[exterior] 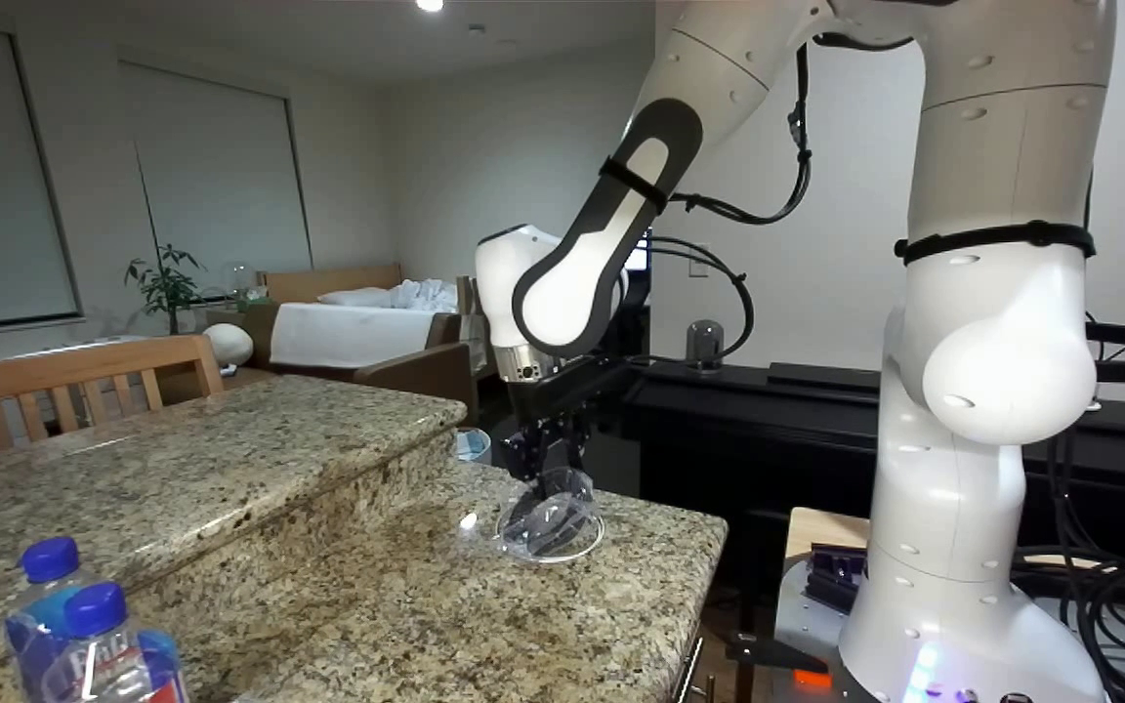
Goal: Pile up the cable, the package and the water bottle
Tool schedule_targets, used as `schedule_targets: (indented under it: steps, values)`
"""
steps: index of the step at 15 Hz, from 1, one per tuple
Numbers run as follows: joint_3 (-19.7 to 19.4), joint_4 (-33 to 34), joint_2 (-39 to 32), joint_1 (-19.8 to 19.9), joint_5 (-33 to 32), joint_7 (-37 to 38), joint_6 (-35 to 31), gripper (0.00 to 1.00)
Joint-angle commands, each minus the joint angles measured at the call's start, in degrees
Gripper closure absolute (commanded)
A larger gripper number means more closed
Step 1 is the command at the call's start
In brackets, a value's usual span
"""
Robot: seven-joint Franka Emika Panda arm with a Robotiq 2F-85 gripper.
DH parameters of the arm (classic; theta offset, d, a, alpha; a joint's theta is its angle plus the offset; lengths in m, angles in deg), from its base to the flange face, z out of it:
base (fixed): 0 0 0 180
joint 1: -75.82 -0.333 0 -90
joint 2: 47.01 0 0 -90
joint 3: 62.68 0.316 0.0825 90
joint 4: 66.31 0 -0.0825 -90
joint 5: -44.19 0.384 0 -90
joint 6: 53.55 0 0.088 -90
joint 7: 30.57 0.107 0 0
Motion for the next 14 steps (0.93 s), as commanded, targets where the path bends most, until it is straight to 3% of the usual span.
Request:
schedule_targets:
  steps: [1,6,11,14]
  values:
    - [0.99,0.24,2.35,0.29,-2.33,4.19,3.67,0.01]
    - [3.09,1.72,4.16,-0.77,-1.18,3.39,5.71,0.00]
    - [8.44,5.37,3.44,-5.12,0.95,0.59,5.65,0.00]
    - [10.82,9.11,2.15,-7.90,5.71,-4.20,4.69,0.00]
